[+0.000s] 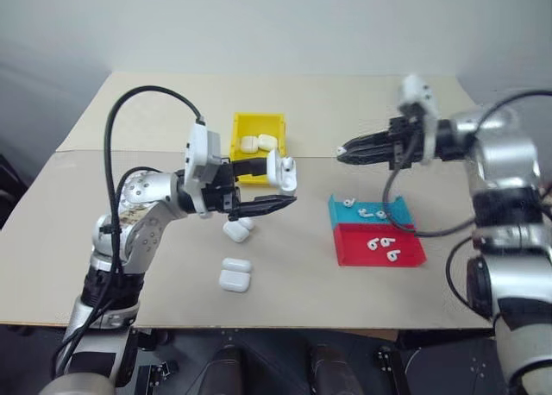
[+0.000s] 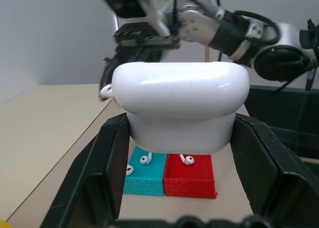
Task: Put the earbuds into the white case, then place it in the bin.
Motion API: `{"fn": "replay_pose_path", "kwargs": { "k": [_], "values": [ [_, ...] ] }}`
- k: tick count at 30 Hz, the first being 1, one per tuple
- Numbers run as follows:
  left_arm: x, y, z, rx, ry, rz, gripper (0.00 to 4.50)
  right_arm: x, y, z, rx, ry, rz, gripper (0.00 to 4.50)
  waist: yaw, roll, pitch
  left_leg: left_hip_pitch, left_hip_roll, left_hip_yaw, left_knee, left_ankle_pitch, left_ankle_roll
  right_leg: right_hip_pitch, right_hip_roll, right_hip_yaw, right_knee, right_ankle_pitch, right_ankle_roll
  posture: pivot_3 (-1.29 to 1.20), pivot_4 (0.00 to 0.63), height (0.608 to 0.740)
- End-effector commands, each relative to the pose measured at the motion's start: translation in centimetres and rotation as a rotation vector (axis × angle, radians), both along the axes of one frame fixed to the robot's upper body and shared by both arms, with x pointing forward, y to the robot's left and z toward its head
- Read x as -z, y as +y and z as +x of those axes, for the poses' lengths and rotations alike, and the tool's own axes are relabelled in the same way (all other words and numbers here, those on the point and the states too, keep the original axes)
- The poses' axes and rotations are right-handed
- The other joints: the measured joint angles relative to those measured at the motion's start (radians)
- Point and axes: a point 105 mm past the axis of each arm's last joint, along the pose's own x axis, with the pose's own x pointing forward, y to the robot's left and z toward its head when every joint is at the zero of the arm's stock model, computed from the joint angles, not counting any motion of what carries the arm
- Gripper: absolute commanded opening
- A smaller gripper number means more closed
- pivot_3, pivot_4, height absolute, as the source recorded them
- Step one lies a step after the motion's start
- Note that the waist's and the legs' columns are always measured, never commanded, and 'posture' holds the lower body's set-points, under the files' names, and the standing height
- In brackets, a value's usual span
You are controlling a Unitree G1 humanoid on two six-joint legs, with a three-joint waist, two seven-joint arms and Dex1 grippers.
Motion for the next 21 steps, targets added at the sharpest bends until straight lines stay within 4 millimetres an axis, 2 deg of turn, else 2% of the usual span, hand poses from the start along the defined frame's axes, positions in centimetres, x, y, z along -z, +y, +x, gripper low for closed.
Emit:
{"fn": "replay_pose_path", "kwargs": {
  "k": [1,5,11,21],
  "values": [
    [-0.9,-0.4,-0.1,0.029,-0.040,-0.005,2.76,-4.1,1.1,-3.6,-0.054,-0.034,0.225,0.62,-0.004,0.000,0.000,0.000,0.000,0.000,0.000,0.000,0.000,0.000,0.000,0.000,0.000,0.000,0.000,0.00,0.150,0.740],
    [-0.9,-0.8,0.3,0.045,-0.033,0.001,2.76,-4.2,2.9,-6.3,-0.101,-0.013,0.318,0.62,-0.011,0.000,0.000,0.001,0.000,-0.001,0.000,0.000,0.000,0.000,0.001,0.000,0.000,0.000,0.000,0.00,0.150,0.740],
    [-1.5,-1.3,0.7,0.064,-0.048,0.006,2.76,-3.5,5.6,-8.8,-0.158,0.000,0.384,0.62,-0.012,0.000,0.000,0.001,0.000,-0.001,0.000,0.000,0.000,0.001,0.000,0.000,0.000,0.000,0.000,0.00,0.150,0.740],
    [-1.7,-1.3,0.6,0.077,-0.053,0.009,2.76,-1.2,6.9,-8.4,-0.089,0.033,0.341,0.62,-0.012,0.000,0.000,0.001,0.000,-0.002,0.000,0.000,0.000,0.000,0.000,0.000,0.000,0.000,0.000,0.00,0.150,0.740]
  ]
}}
